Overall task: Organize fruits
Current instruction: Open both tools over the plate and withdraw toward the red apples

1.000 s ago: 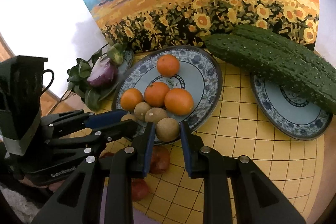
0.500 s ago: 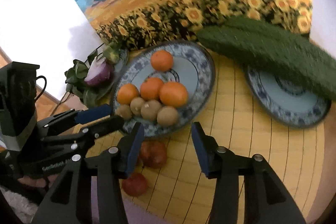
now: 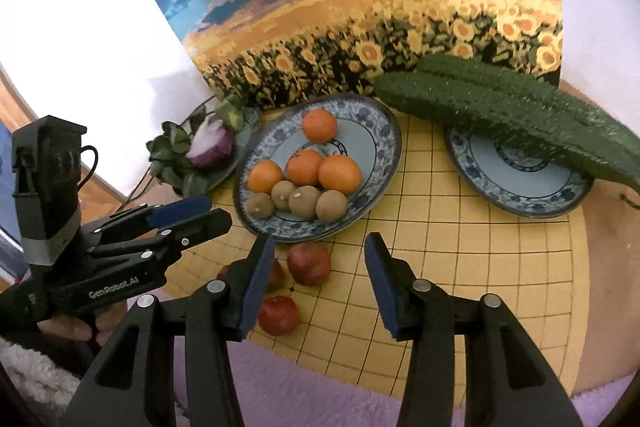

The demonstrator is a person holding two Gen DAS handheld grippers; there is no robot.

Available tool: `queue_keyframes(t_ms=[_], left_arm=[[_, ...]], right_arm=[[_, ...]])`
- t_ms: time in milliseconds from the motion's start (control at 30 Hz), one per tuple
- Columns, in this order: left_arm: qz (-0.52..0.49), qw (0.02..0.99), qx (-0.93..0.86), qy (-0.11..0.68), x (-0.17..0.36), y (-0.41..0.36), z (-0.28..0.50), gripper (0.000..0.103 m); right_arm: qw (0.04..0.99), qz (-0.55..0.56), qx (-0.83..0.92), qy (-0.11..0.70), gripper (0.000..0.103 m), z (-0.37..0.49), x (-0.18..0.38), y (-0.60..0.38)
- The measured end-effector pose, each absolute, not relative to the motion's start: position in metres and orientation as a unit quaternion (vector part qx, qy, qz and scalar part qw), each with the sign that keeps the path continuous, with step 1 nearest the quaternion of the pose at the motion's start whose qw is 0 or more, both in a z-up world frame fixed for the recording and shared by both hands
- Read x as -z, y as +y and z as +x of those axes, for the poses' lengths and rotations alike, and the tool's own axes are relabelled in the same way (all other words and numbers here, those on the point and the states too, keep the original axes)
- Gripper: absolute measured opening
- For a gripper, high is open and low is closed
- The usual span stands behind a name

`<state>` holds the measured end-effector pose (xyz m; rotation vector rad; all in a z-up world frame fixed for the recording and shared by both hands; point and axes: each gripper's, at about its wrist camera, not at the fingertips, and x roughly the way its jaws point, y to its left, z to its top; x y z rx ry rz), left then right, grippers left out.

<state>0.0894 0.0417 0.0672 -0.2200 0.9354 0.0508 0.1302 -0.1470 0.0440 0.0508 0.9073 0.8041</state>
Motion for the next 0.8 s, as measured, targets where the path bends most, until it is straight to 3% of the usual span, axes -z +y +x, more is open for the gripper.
queue_keyframes(t_ms=[800], left_arm=[[-0.089,0.889,-0.001,0.448,-0.086,0.025,0.033,0.046]], right_arm=[[0.84,0.013,-0.375,0.392,0.048,0.076,-0.061,-0.174]])
